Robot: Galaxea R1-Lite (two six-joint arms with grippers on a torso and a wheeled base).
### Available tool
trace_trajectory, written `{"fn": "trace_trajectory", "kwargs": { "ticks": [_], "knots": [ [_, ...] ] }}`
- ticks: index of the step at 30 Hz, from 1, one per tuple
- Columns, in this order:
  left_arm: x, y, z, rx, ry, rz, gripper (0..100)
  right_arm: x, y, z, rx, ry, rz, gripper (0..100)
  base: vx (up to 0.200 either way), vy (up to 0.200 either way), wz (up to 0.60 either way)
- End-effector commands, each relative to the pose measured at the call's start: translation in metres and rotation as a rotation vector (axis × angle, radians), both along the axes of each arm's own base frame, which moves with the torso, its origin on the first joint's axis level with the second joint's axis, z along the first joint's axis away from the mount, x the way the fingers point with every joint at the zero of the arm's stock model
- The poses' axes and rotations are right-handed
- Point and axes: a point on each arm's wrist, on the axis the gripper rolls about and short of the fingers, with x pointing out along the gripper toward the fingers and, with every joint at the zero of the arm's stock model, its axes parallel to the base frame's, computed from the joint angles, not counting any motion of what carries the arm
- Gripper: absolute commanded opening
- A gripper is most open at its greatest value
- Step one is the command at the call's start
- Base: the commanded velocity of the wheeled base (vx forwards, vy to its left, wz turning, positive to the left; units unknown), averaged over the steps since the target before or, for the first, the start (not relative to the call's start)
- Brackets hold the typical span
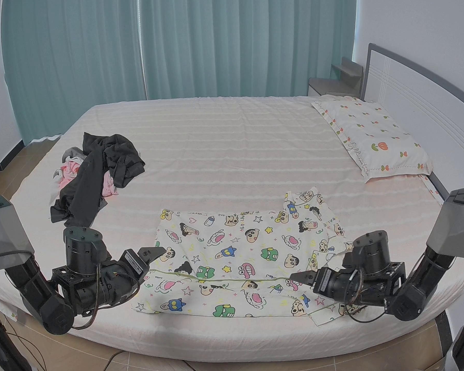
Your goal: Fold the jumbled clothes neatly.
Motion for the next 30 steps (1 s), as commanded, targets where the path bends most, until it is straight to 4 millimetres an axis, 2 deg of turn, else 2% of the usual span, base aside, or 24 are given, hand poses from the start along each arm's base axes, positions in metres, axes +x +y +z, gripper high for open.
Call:
{"fn": "trace_trajectory", "kwargs": {
  "ticks": [1,7,17,30],
  "knots": [
    [-0.002,-0.001,0.001,0.002,-0.001,0.002,100,0.004,0.026,-0.02,-0.015,0.039,0.045,100,0.0,0.0,0.0],
    [-0.003,-0.002,0.0,0.005,0.003,0.0,100,-0.003,0.038,-0.021,-0.042,0.029,0.059,100,0.0,0.0,0.0],
    [-0.003,-0.002,-0.001,0.007,0.006,0.001,100,-0.002,0.044,-0.046,-0.139,0.041,0.062,100,0.0,0.0,0.0],
    [-0.003,-0.002,-0.001,0.007,0.006,0.001,100,0.015,0.061,-0.057,-0.256,0.012,0.094,100,0.0,0.0,0.0]
  ]
}}
